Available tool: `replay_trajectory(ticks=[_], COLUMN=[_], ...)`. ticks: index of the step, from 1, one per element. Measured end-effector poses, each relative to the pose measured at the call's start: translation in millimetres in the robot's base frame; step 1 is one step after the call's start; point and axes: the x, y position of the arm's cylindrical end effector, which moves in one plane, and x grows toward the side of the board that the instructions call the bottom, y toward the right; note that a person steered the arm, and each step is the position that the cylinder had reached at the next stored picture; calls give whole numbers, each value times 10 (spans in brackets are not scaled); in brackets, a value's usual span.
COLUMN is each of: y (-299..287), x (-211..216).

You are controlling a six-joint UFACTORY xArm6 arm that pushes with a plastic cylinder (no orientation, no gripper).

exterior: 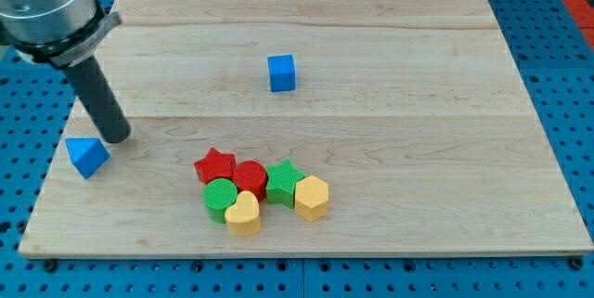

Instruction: Push the group of blocks towards the up

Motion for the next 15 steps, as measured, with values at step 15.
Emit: replay_trajectory(ticks=[15], y=[2074], x=[699])
